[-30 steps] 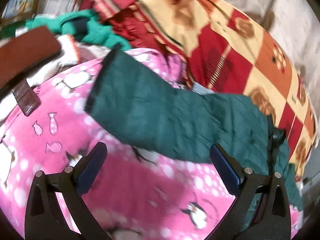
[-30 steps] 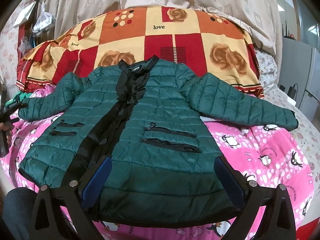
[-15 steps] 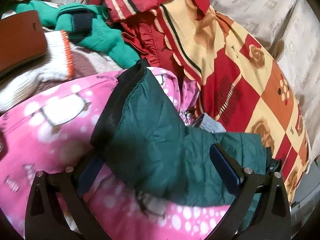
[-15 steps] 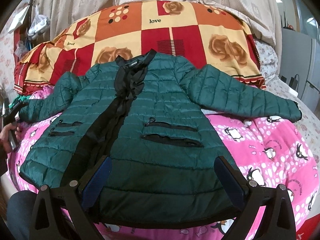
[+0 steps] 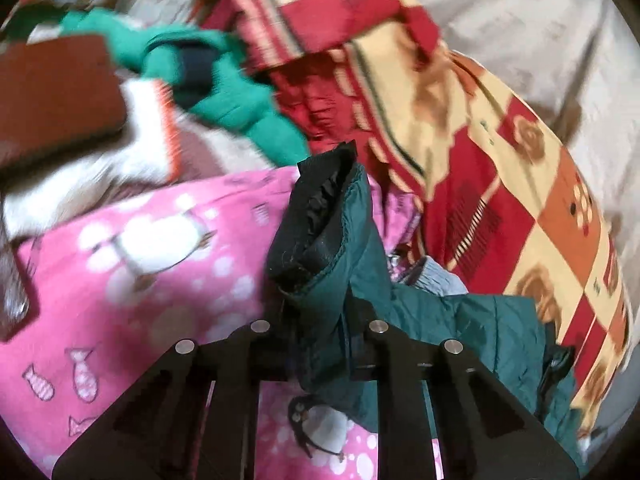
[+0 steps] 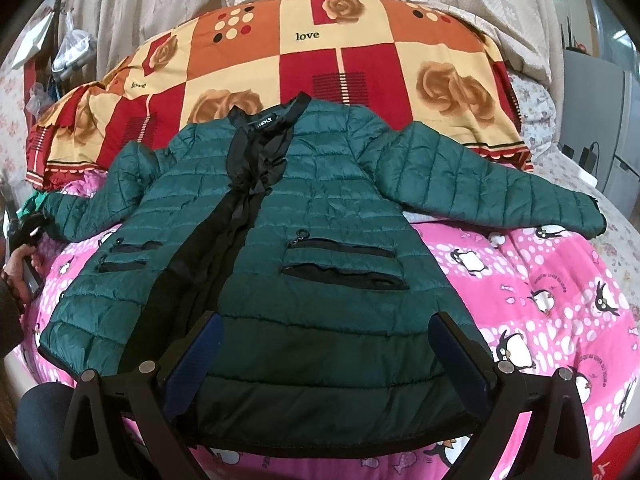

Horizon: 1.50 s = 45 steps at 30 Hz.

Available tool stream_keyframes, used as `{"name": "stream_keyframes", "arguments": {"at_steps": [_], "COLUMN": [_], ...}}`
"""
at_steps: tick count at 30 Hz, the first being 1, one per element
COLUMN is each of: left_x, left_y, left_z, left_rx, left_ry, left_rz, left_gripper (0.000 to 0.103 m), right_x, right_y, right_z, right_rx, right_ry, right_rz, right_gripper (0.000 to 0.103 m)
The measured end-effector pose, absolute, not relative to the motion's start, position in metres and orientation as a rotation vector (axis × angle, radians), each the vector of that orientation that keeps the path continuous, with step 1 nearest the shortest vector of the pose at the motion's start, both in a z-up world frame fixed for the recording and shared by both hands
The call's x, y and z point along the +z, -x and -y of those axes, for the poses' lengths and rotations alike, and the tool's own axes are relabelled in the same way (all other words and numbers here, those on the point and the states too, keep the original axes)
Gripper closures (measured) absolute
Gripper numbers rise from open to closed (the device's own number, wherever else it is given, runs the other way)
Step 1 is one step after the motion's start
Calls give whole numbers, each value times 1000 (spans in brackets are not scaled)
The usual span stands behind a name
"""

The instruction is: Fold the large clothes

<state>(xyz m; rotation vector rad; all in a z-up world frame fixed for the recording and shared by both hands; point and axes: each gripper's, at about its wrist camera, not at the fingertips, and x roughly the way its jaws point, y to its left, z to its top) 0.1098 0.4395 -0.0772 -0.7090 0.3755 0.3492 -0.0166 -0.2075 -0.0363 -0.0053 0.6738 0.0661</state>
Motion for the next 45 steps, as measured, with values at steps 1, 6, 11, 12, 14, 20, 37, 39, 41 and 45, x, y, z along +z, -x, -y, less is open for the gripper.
{"name": "stream_keyframes", "arguments": {"at_steps": [1, 6, 11, 12, 14, 20, 37, 39, 41, 45], "left_x": [-74, -76, -77, -75, -67, -16, 52, 52, 53, 58], "left_y": [-113, -125, -125, -125, -123, -95, -200, -213, -223, -250], "left_z": [-438, -446, -447, -445, -439, -435, -140, -96, -55, 24], "left_rx": [342, 359, 374, 382, 387, 470, -139, -214, -300, -442], "left_ry": [694, 679, 672, 661, 639, 627, 392, 373, 354, 308], "left_rz": [-378, -435, -459, -466, -468, -361, -521, -529, -532, -555], "left_gripper": [89, 73, 88, 89, 91, 91, 91, 91, 91, 91], "right_x": [-37, -38, -37, -37, -36, -32, -31, -34, -36, -35], "right_y": [16, 16, 17, 18, 19, 29, 53, 50, 46, 39], "right_z": [207, 207, 210, 211, 212, 216, 262, 274, 280, 273], "right_rx": [66, 64, 59, 56, 49, 14, -223, -258, -287, -251], "right_ry": [7, 7, 2, 1, -3, 8, -147, -186, -194, -155], "right_rz": [-674, -673, -677, -677, -679, -674, -642, -664, -679, -680], "right_gripper": [2, 2, 2, 2, 2, 2, 2, 2, 2, 2]}}
